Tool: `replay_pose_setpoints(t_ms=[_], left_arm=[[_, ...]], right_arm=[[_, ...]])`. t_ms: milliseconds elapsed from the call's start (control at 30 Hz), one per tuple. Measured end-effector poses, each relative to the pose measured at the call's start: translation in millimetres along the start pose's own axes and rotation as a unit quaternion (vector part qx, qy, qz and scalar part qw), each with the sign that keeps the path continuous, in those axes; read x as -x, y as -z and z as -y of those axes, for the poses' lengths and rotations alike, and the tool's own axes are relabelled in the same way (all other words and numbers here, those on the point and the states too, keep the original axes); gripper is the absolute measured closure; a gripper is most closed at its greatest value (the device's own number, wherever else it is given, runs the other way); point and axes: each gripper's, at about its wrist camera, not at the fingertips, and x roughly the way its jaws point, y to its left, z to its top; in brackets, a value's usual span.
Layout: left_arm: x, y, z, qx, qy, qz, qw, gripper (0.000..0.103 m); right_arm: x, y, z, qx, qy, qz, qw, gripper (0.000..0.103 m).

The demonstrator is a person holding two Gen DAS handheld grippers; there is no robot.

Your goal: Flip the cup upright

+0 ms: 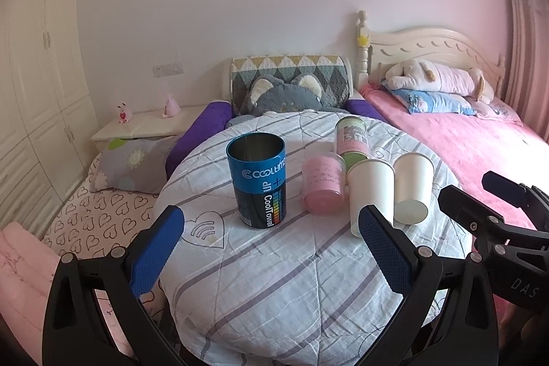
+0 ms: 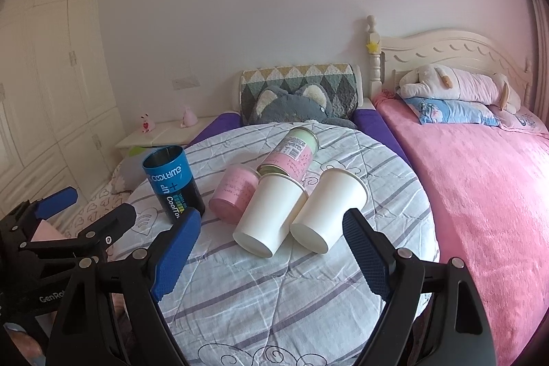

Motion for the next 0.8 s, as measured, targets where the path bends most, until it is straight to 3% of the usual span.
replay_pose_setpoints(t_ms=[800], left_arm=[[-6.2,0.6,1.2,-0.004,-0.016,0.002,0.9999,0.0]], right_arm=[[-2.8,1.3,2.7,0.0,0.0,-0.002,1.0,0.017]])
